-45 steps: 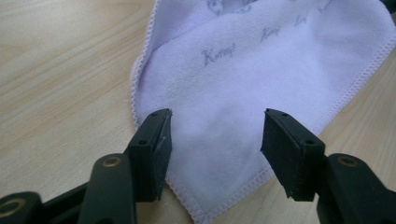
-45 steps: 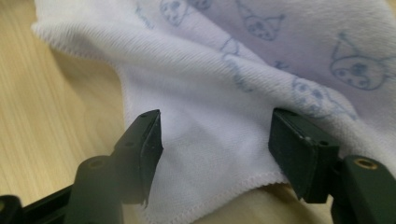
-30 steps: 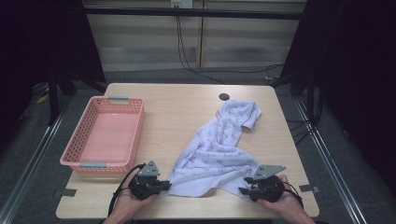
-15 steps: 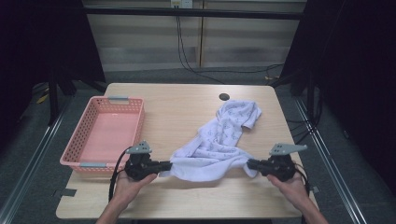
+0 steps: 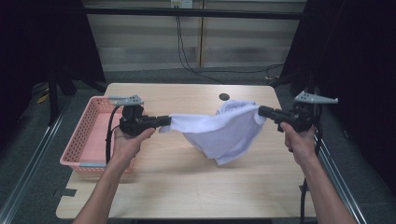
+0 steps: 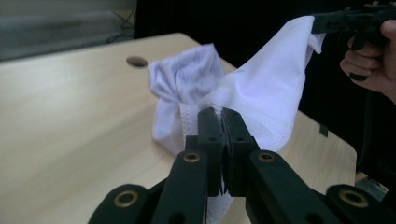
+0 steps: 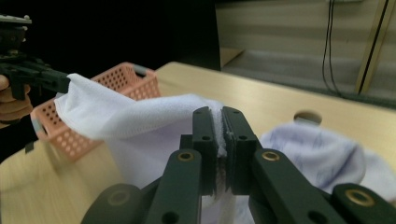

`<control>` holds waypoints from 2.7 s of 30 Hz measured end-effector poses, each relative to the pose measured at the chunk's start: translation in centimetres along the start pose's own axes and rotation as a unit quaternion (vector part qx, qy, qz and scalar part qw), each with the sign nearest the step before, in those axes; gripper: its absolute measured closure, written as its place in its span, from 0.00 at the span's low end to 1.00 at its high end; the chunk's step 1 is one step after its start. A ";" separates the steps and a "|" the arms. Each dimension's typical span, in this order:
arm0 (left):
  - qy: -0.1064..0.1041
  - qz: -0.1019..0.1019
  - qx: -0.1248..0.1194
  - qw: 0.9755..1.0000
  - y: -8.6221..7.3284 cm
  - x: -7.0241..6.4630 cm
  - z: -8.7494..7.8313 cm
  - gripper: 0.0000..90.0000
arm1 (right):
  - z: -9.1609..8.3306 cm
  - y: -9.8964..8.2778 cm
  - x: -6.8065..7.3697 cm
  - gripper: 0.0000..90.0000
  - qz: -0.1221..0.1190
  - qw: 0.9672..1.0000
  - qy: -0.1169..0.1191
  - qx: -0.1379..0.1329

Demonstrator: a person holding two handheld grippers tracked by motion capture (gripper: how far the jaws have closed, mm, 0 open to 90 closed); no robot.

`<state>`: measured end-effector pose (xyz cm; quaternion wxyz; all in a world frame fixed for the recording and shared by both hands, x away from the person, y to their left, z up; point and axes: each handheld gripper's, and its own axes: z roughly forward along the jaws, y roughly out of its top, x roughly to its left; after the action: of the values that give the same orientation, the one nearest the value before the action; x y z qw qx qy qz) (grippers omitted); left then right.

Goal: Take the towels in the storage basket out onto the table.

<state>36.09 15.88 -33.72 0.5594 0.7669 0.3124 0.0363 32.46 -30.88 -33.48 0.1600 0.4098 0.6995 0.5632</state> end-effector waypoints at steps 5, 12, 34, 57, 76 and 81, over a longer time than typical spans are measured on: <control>0.021 0.036 -0.030 0.999 4.8 -1.3 -2.0 0.98 | -0.3 5.3 0.5 0.94 -0.020 0.999 -0.012 -0.035; 0.033 0.051 -0.079 0.995 8.6 -2.5 -5.8 0.98 | -2.7 11.5 1.3 0.95 -0.034 0.994 -0.014 -0.102; -0.025 0.002 0.003 1.000 -8.7 -7.8 -7.5 0.97 | -8.3 -4.1 6.4 0.95 -0.028 0.996 0.077 -0.033; -0.032 -0.032 0.116 0.992 -14.5 -3.0 1.4 0.81 | -4.0 -15.3 3.4 0.62 -0.022 0.990 0.011 0.139; -0.003 0.017 0.225 0.974 -18.2 -3.3 2.3 1.00 | 4.4 -15.6 1.6 0.49 -0.033 0.976 -0.024 0.212; -0.045 0.017 0.252 0.967 -19.6 -5.9 -0.1 1.00 | 4.7 -15.6 2.4 0.48 -0.040 0.976 -0.015 0.213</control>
<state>22.71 16.45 -49.22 0.3611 0.8891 0.2727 -0.0691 28.11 -26.41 -48.71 0.1015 0.4143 0.8168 0.3883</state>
